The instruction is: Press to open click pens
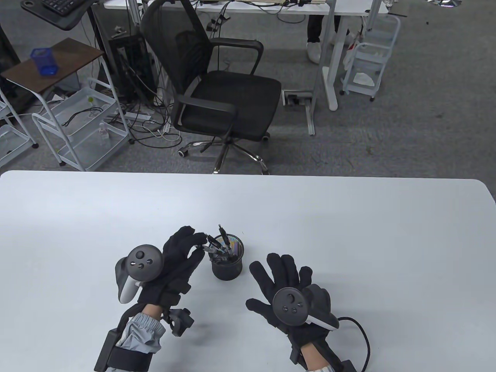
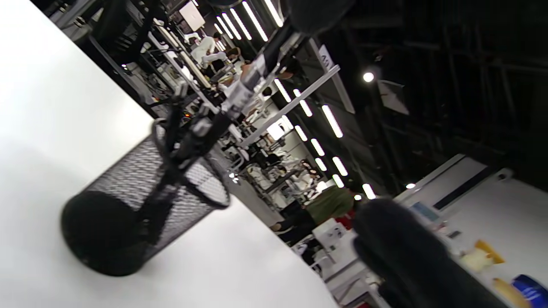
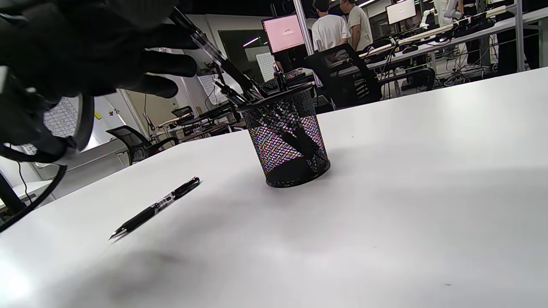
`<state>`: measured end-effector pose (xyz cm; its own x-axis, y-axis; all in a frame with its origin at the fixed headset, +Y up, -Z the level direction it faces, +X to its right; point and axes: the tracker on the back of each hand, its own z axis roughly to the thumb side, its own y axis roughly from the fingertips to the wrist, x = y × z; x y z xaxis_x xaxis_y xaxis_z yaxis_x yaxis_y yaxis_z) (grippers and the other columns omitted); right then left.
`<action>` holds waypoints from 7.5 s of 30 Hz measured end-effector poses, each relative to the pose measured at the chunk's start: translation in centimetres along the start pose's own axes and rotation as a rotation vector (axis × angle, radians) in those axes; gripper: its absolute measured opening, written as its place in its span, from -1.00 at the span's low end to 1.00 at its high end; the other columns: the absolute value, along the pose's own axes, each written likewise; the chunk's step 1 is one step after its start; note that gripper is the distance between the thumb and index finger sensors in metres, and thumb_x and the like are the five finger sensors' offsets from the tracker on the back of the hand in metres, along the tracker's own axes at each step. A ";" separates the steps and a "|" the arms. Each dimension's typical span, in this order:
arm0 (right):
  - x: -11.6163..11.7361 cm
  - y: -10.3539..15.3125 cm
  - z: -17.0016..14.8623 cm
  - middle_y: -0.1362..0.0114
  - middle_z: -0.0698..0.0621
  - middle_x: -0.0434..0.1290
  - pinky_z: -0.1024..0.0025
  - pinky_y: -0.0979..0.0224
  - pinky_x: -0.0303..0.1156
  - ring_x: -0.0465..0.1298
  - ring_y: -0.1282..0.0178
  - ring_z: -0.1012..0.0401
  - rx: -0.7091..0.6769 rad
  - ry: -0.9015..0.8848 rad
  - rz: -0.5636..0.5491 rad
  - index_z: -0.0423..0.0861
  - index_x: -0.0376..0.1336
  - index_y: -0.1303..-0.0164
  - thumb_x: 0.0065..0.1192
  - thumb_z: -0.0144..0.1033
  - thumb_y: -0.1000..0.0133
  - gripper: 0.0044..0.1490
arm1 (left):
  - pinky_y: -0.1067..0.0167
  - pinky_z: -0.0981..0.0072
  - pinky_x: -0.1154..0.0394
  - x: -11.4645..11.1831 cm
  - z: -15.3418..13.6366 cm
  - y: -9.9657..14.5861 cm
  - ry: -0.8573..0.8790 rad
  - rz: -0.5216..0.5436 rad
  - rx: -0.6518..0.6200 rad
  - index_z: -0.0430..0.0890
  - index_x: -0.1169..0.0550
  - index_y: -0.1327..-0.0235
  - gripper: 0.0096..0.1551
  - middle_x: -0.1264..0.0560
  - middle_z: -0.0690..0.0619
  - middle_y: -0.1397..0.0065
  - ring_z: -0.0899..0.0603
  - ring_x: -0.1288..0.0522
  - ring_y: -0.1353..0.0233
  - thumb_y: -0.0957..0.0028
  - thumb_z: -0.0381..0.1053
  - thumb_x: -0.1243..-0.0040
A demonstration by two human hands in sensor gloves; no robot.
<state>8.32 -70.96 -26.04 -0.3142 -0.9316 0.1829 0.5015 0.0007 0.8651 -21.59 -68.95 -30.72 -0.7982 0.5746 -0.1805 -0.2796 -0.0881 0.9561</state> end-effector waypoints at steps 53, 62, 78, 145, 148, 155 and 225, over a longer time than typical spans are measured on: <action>0.3 -0.2 -0.1 -0.83 -0.44 -0.42 -0.67 -0.41 -0.48 -0.39 -0.71 -0.45 0.028 0.013 0.024 -0.05 -0.30 -0.87 -0.08 0.13 -0.36 0.00 | -0.03 0.14 -0.59 -3.2 -2.3 4.5 0.723 -0.016 -0.021 -0.05 -0.56 -0.08 0.02 -0.51 0.26 0.31 0.05 -0.53 0.18 -0.37 0.69 0.61; 0.3 -0.1 -0.1 -0.83 -0.44 -0.42 -0.67 -0.41 -0.48 -0.39 -0.71 -0.45 0.029 0.015 0.025 -0.05 -0.30 -0.87 -0.08 0.13 -0.36 0.00 | -0.04 0.15 -0.59 -3.2 -2.4 4.4 0.754 -0.036 -0.052 -0.05 -0.56 -0.04 -0.07 -0.50 0.27 0.33 0.05 -0.52 0.19 -0.44 0.61 0.58; 0.3 -0.2 -0.2 -0.83 -0.44 -0.42 -0.67 -0.41 -0.48 -0.39 -0.71 -0.45 0.029 0.013 0.024 -0.05 -0.29 -0.87 -0.08 0.13 -0.36 -0.01 | -0.05 0.17 -0.59 -3.3 -2.5 4.4 0.755 -0.042 -0.047 -0.05 -0.54 -0.08 -0.08 -0.49 0.28 0.30 0.07 -0.52 0.18 -0.43 0.60 0.59; 0.2 -0.2 -0.7 -0.83 -0.44 -0.42 -0.67 -0.41 -0.48 -0.39 -0.71 -0.45 0.038 -0.004 0.021 -0.06 -0.30 -0.87 -0.09 0.13 -0.37 0.00 | -0.15 0.33 -0.66 0.7 -13.3 3.9 -0.546 -0.006 0.856 -0.16 -0.37 -0.63 -0.36 -0.43 -0.16 -0.40 -0.05 -0.53 -0.19 -0.41 0.07 -0.29; 0.2 -0.2 -0.7 -0.83 -0.44 -0.42 -0.67 -0.41 -0.48 -0.40 -0.71 -0.45 0.038 -0.004 0.020 -0.06 -0.30 -0.87 -0.08 0.13 -0.37 0.00 | -0.15 0.32 -0.66 0.7 -13.4 3.9 -0.539 -0.006 0.856 -0.17 -0.36 -0.64 -0.35 -0.43 -0.17 -0.40 -0.05 -0.53 -0.20 -0.41 0.07 -0.29; 0.2 -0.1 -0.7 -0.83 -0.44 -0.42 -0.67 -0.41 -0.48 -0.39 -0.71 -0.45 0.037 -0.008 0.015 -0.06 -0.30 -0.87 -0.08 0.13 -0.37 0.00 | -0.18 0.30 -0.66 1.0 -13.5 4.0 -0.493 -0.003 0.858 -0.20 -0.36 -0.66 -0.31 -0.42 -0.20 -0.43 -0.06 -0.54 -0.23 -0.40 0.09 -0.29; 0.1 -0.1 -1.3 -0.83 -0.44 -0.43 -0.67 -0.41 -0.48 -0.40 -0.71 -0.45 0.052 -0.024 0.020 -0.06 -0.30 -0.87 -0.08 0.13 -0.37 0.00 | -0.56 -0.37 0.29 -4.9 -4.0 -2.7 -0.234 -0.060 0.242 0.19 -0.34 -0.66 -0.55 0.26 -0.19 -0.80 -0.43 0.34 -0.70 -0.53 0.05 -0.06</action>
<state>9.28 -71.52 -26.71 -0.3238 -0.9223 0.2109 0.4657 0.0386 0.8841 -19.08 -74.82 -33.34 -0.6321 0.7468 -0.2069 -0.1654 0.1309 0.9775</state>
